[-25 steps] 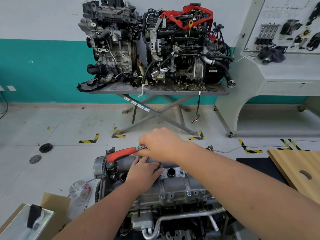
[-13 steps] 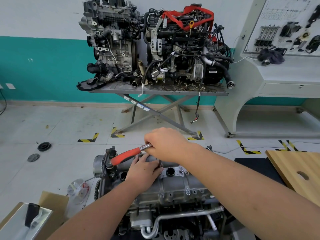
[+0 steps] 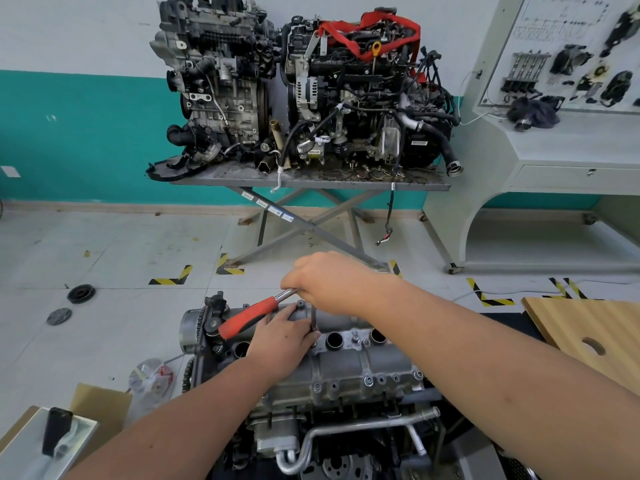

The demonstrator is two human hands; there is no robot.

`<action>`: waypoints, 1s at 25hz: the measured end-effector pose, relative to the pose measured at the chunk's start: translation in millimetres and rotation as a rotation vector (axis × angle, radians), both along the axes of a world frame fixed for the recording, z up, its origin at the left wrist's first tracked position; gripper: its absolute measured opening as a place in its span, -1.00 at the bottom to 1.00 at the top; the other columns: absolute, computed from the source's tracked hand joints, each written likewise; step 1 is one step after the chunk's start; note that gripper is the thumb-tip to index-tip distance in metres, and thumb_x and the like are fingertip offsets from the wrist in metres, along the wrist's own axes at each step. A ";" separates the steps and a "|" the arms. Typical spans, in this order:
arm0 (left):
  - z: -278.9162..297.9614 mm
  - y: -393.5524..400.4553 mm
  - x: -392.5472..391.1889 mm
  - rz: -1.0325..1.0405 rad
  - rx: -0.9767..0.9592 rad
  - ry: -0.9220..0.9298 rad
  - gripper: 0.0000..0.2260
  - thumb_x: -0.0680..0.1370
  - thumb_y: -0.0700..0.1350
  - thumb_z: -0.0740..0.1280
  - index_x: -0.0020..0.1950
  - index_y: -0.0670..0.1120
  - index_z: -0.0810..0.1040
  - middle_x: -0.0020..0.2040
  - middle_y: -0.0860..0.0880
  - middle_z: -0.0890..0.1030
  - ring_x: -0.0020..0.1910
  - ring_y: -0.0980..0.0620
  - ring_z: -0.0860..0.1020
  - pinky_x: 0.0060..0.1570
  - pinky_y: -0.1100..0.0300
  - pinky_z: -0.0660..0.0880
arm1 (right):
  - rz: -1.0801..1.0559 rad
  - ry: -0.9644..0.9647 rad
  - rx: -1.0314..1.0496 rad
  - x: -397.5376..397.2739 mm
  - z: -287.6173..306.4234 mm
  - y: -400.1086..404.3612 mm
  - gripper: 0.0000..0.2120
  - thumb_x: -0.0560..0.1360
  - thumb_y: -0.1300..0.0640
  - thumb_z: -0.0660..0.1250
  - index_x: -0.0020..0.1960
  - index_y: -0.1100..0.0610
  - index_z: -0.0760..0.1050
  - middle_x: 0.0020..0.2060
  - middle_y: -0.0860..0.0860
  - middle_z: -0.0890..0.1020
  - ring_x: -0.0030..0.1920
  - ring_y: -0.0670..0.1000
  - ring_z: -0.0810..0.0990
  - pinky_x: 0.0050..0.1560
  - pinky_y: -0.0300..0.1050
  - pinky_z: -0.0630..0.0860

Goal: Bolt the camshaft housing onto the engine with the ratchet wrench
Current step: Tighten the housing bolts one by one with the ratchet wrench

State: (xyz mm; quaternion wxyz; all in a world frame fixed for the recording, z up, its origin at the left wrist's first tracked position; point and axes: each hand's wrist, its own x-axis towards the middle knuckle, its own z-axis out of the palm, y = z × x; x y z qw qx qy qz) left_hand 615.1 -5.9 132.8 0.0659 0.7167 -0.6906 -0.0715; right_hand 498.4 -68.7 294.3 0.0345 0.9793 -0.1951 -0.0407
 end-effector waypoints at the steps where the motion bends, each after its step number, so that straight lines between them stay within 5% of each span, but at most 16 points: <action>1: -0.7 0.7 -0.5 0.017 -0.003 0.000 -0.67 0.67 0.19 0.06 0.13 0.12 0.58 0.42 0.08 0.44 0.53 0.13 0.13 0.38 -0.03 0.03 | 0.009 -0.004 0.016 0.0 0.1 0.0 -0.74 0.64 0.20 0.13 0.21 0.07 0.54 -0.02 0.07 0.55 0.04 0.14 0.55 -0.12 -0.05 0.37; 5: 0.3 4.9 -4.6 0.094 -0.122 0.008 -0.66 0.64 0.22 0.10 -0.01 0.09 0.60 0.30 0.18 0.51 0.48 0.19 0.25 0.26 0.04 0.08 | 0.036 -0.094 0.085 3.0 8.1 -4.3 -0.67 0.67 0.16 0.14 0.38 0.00 0.50 0.08 0.05 0.56 0.14 0.11 0.53 -0.05 -0.10 0.34; 11: 17.7 -4.0 -10.5 0.130 -0.137 0.173 -0.65 0.64 0.19 0.16 -0.06 0.03 0.63 0.12 0.16 0.59 0.32 0.18 0.38 0.05 0.21 0.03 | 0.068 -0.068 0.060 13.0 16.9 -2.6 -0.67 0.64 0.15 0.17 0.35 -0.05 0.51 0.09 0.02 0.55 0.14 0.11 0.55 -0.07 -0.10 0.34; 14: 21.9 -11.9 -23.1 0.130 -0.068 0.180 -0.66 0.63 0.22 0.13 -0.07 0.07 0.60 0.12 0.19 0.57 0.32 0.19 0.35 0.17 0.06 0.11 | 0.011 -0.128 0.059 0.6 21.6 -10.6 -0.67 0.64 0.12 0.17 0.36 -0.06 0.51 0.08 0.02 0.56 0.14 0.10 0.55 -0.03 -0.07 0.39; 19: 38.9 -29.8 -57.6 0.021 0.008 0.202 -0.62 0.65 0.19 0.09 -0.30 0.05 0.38 -0.26 0.13 0.45 0.05 0.06 0.50 0.21 -0.03 0.14 | -0.096 -0.176 0.044 -32.5 24.0 -22.8 -0.67 0.63 0.13 0.19 0.34 -0.04 0.52 0.09 0.03 0.57 0.13 0.11 0.55 -0.06 -0.10 0.29; 25: 38.3 -34.7 -74.7 -0.021 0.056 0.136 -0.67 0.66 0.18 0.07 -0.22 0.08 0.35 -0.13 0.11 0.54 0.05 0.01 0.52 0.22 -0.03 0.19 | -0.191 -0.198 0.076 -64.4 11.6 -23.6 -0.70 0.63 0.13 0.19 0.32 -0.03 0.54 -0.02 -0.03 0.50 0.08 0.08 0.53 -0.10 -0.14 0.21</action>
